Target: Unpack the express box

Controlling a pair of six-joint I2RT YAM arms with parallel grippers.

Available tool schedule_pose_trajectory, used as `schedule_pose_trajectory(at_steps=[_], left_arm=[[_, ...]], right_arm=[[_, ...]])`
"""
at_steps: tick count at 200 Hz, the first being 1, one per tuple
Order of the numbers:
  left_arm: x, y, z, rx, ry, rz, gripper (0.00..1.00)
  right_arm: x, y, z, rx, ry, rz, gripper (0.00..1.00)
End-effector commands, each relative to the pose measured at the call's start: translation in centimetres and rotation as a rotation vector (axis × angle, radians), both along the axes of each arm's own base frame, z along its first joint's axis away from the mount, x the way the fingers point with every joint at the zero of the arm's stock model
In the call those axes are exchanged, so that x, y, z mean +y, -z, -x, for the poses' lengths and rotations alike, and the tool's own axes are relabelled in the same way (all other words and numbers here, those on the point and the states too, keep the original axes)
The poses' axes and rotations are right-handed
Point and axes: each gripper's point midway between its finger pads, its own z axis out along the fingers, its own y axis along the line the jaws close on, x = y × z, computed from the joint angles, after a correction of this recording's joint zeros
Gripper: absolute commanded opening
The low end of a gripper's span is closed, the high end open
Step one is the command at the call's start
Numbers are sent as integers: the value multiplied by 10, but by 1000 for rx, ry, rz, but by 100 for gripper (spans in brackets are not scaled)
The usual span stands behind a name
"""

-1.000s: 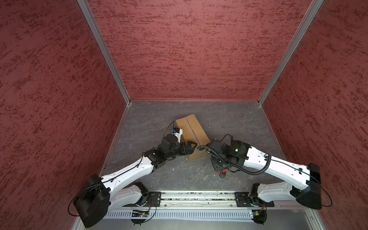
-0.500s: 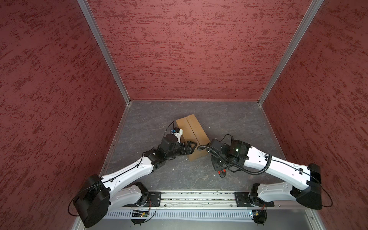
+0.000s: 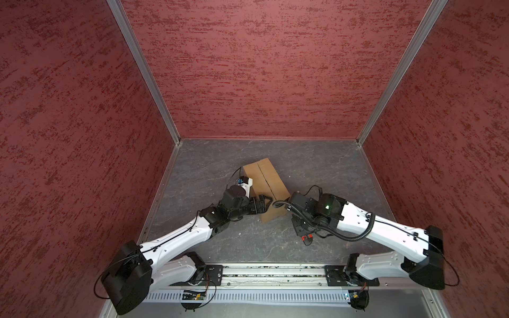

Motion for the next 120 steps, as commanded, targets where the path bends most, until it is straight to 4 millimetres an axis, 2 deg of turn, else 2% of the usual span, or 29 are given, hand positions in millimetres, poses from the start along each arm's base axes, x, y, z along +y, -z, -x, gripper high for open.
schedule_pose_trajectory(at_steps=[1, 120], left_arm=[[-4, -3, 0, -11, 12, 17, 100], [-5, 0, 1, -7, 18, 17, 100]], right_arm=[[1, 0, -2, 3, 2, -6, 5], [4, -1, -6, -1, -5, -6, 5]])
